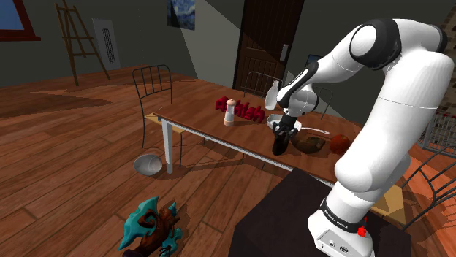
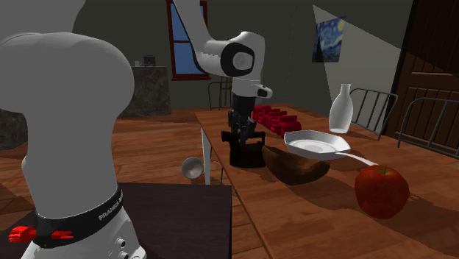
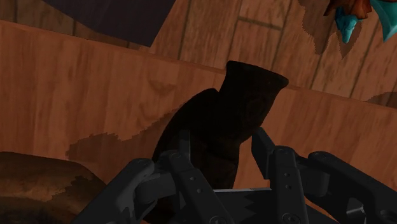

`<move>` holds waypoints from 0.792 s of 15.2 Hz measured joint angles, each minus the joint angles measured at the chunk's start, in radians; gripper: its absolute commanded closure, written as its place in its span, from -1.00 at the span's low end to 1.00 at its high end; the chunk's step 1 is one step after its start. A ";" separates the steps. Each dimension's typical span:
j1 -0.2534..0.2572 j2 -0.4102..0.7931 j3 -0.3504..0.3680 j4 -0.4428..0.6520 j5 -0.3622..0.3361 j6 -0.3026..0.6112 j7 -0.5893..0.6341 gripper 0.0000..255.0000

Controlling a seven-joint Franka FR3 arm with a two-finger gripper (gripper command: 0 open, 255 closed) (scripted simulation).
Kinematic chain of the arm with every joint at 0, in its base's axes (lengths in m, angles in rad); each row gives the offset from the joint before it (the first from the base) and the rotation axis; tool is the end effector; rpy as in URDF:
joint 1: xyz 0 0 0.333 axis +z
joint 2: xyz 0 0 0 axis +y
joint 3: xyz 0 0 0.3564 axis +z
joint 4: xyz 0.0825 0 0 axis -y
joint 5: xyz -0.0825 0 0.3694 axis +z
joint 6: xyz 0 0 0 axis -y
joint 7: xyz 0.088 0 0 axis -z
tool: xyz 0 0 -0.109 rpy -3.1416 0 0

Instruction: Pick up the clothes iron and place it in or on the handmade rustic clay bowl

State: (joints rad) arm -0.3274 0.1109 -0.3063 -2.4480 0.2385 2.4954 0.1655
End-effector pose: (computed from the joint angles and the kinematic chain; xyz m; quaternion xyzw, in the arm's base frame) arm 0.3817 -0.2820 0.3031 -0.8777 0.4756 0.0145 0.0572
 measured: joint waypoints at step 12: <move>0.002 -0.096 -0.012 0.016 -0.071 -0.104 0.059 1.00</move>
State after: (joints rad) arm -0.3255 0.0149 -0.3183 -2.4318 0.1671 2.3916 0.2241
